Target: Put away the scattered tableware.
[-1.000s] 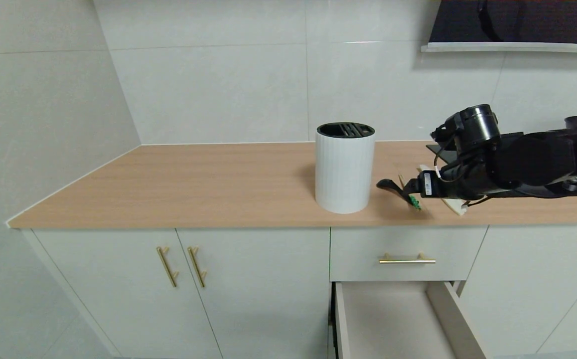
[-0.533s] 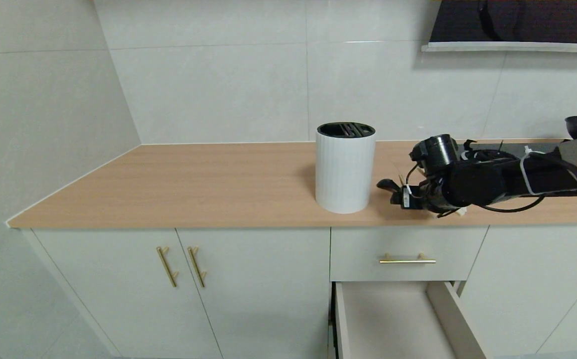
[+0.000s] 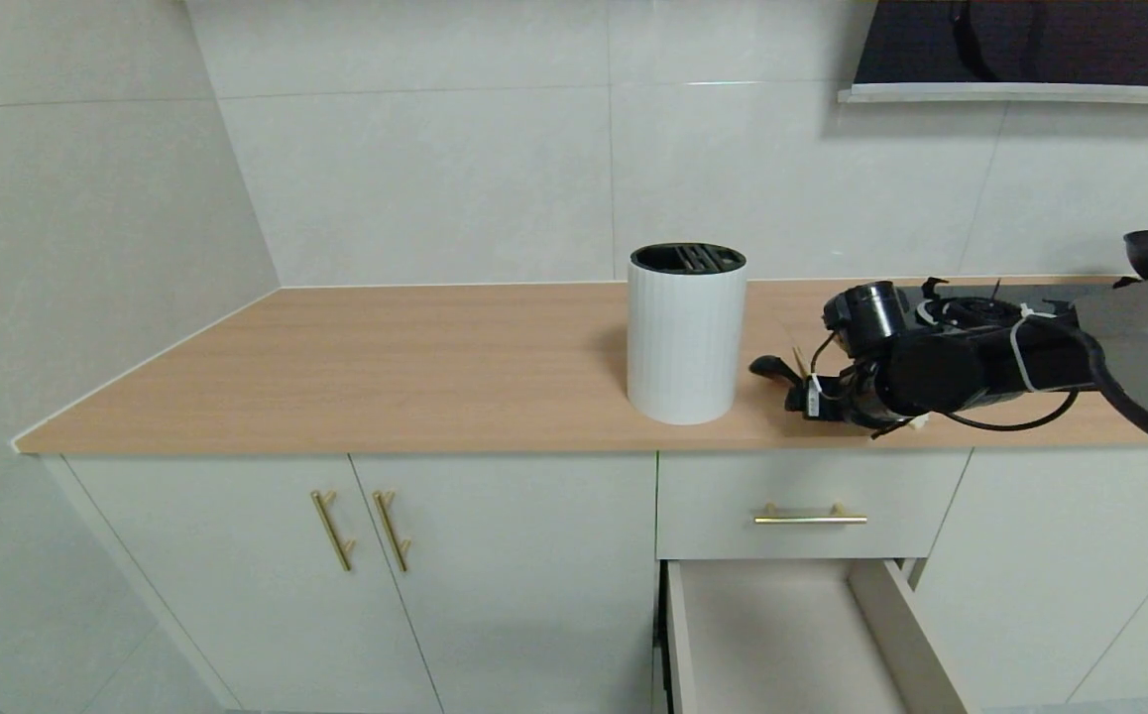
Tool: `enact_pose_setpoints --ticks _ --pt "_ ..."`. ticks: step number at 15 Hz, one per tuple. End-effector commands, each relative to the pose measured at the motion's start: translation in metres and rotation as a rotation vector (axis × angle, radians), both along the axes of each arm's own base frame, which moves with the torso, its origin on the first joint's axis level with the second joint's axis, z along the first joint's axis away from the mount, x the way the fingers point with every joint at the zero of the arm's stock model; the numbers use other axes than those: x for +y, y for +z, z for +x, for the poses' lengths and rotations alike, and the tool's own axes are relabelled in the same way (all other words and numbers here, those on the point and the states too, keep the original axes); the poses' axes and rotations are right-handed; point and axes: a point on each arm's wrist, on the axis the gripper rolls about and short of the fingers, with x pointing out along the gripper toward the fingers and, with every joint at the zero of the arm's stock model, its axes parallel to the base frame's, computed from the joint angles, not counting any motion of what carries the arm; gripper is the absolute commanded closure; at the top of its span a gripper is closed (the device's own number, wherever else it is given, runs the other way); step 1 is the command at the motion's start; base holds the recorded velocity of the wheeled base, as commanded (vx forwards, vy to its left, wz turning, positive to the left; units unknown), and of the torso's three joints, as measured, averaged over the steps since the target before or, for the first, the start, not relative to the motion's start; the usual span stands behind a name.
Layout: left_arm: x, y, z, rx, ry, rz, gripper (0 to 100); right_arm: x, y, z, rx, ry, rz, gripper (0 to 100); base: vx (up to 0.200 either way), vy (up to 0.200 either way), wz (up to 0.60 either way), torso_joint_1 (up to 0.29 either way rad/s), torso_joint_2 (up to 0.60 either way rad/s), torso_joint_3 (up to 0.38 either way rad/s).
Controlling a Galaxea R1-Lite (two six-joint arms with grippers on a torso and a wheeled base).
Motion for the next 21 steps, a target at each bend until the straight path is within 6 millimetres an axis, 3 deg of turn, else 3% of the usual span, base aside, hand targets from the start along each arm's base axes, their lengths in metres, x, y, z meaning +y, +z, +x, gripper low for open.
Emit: enact_pose_setpoints --ticks 1,2,9,12,14,15,17,21 --pt "0.000 0.000 0.000 0.000 0.001 0.000 0 -0.002 0.001 0.000 -0.003 -0.003 0.001 0 0.000 0.000 0.00 0.000 0.00 0.000" --pt "0.000 0.000 0.000 0.000 0.001 0.000 0 -0.002 0.001 0.000 -0.003 -0.003 0.001 100 0.000 0.000 0.00 0.000 0.00 0.000" --pt "0.000 0.000 0.000 0.000 0.001 0.000 0 -0.009 0.006 0.002 -0.016 -0.019 0.005 100 0.000 0.000 0.00 0.000 0.00 0.000" --pt "0.000 0.000 0.000 0.000 0.001 0.000 0 -0.010 0.022 -0.004 -0.045 -0.021 0.015 100 0.000 0.000 0.00 0.000 0.00 0.000" --pt "0.000 0.000 0.000 0.000 0.001 0.000 0 -0.015 0.053 -0.029 -0.079 -0.035 0.057 100 0.000 0.000 0.00 0.000 0.00 0.000" --pt "0.000 0.000 0.000 0.000 0.001 0.000 0 -0.021 0.072 -0.061 -0.078 -0.033 0.071 100 0.000 0.000 0.00 0.000 0.00 0.000" --pt "0.000 0.000 0.000 0.000 0.001 0.000 0 -0.031 0.102 -0.105 -0.120 0.002 0.106 100 0.000 0.000 0.00 0.000 0.00 0.000" --pt "0.000 0.000 0.000 0.000 0.001 0.000 0 -0.036 0.118 -0.196 -0.042 0.160 0.152 100 0.000 0.000 0.00 0.000 0.00 0.000"
